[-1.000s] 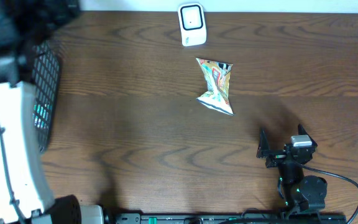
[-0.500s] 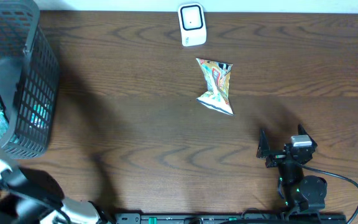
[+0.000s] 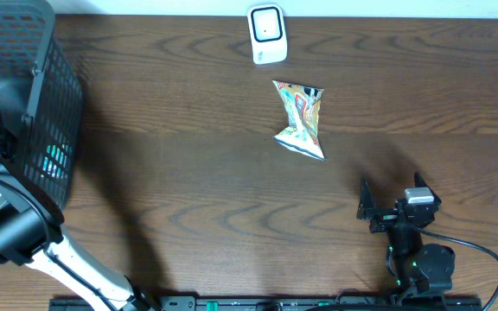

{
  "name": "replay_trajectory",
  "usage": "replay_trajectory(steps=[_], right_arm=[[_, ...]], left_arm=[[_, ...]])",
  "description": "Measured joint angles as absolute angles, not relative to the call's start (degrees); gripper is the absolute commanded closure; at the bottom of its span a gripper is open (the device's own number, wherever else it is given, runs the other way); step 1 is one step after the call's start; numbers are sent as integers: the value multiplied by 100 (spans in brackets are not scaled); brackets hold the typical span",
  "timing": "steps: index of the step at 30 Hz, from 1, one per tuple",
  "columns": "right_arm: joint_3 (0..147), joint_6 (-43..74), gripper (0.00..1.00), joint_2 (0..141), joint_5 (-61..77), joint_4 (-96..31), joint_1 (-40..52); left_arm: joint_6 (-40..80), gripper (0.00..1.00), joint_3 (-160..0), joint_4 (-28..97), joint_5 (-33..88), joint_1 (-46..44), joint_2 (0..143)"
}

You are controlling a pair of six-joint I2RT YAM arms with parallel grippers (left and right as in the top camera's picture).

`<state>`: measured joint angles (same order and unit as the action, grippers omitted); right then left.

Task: Scan the item barcode
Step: 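Reach the left gripper into the basket and grasp the light-green packet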

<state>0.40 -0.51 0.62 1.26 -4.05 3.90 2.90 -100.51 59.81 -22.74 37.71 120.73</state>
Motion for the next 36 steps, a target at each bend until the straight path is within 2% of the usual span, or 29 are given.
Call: replay_trajectory(steps=[9, 13, 20, 22, 24, 26, 28, 29, 36], right_arm=[[40, -54, 1, 62, 126, -405, 390], [40, -54, 1, 62, 126, -405, 390], [40, -54, 1, 62, 126, -405, 390], [40, -54, 1, 62, 126, -405, 388], [40, -54, 1, 62, 126, -405, 388], [40, -54, 1, 62, 126, -405, 388], [40, -51, 1, 62, 123, -405, 390], [40, -54, 1, 62, 126, -405, 390], [40, -54, 1, 62, 126, -405, 390]], left_arm=[[276, 18, -9896, 5581, -2307, 3771, 12368], [270, 28, -9614, 5266, -2307, 3785, 12370], [250, 30, -9494, 4893, -2305, 3999, 12370], [250, 34, -9472, 4831, -2244, 4049, 12370], [228, 57, -9456, 4768, -2086, 4101, 12366], [196, 71, -9439, 4751, -1914, 4128, 12366], [150, 81, -9426, 4766, -1817, 4128, 12366], [156, 92, -9424, 4772, -1796, 4128, 12366], [370, 93, -9445, 5225, -1605, 4128, 12243]])
